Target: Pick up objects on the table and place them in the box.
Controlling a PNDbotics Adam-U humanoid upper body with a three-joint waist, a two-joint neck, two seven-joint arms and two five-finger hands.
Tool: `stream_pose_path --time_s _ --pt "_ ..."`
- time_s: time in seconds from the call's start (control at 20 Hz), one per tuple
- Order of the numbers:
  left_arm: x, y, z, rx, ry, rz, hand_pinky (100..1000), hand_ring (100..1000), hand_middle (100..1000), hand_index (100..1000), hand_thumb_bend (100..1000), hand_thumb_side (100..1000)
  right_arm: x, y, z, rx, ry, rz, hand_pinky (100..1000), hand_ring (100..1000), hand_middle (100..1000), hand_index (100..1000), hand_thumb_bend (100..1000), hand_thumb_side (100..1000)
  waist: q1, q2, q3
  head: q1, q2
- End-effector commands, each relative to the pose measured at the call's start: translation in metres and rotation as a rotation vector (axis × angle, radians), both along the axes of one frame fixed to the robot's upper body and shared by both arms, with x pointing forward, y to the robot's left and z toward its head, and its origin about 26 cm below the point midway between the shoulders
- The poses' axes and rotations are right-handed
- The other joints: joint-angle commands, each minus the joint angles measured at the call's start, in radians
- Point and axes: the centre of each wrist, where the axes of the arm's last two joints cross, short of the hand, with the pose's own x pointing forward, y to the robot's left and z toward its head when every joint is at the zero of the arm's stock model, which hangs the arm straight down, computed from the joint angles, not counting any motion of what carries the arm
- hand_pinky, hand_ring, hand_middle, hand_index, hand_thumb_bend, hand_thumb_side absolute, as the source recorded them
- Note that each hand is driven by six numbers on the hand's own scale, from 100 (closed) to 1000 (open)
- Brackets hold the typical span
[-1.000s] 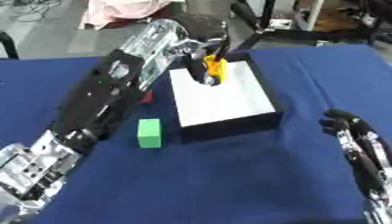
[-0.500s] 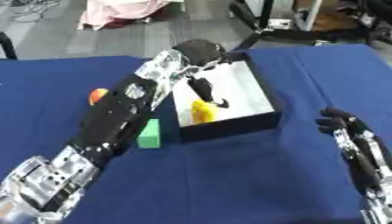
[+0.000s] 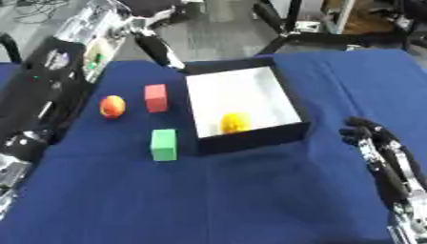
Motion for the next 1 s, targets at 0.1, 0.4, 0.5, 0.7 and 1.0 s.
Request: stream_pose_path --time_s 0.1,0.4,0.5,0.7,1.0 --pt "0.007 0.041 -0.012 0.044 0.053 0.163 347 402 685 839 663 552 0.001 -0.006 0.005 -0.018 -0.020 -0.013 813 780 772 807 100 655 0.004 -0.022 0.002 -0.008 -0.002" --pt "0.018 0.071 -0.064 0.049 0.131 0.329 336 392 671 830 626 503 0.002 -0.005 0.006 -0.013 -0.023 -0.019 812 780 771 807 100 655 -0.001 -0.021 -0.003 -0.008 -0.002" --pt "0.020 0.078 -0.076 0.042 0.142 0.369 323 383 661 821 608 486 0.002 -0.005 0.006 -0.012 -0.023 -0.017 812 780 772 807 100 656 -0.001 -0.020 -0.003 -0.008 -0.002" --pt "0.021 0.085 -0.090 0.034 0.154 0.407 319 379 657 818 602 481 0.002 -0.005 0.006 -0.011 -0.023 -0.018 812 780 771 807 100 656 -0.002 -0.019 -0.003 -0.010 -0.002" --pt "0.018 0.088 -0.120 -0.015 0.204 0.456 293 358 624 790 519 437 0.002 -0.004 0.007 -0.008 -0.024 -0.018 811 779 771 806 100 656 -0.004 -0.017 -0.003 -0.009 -0.002"
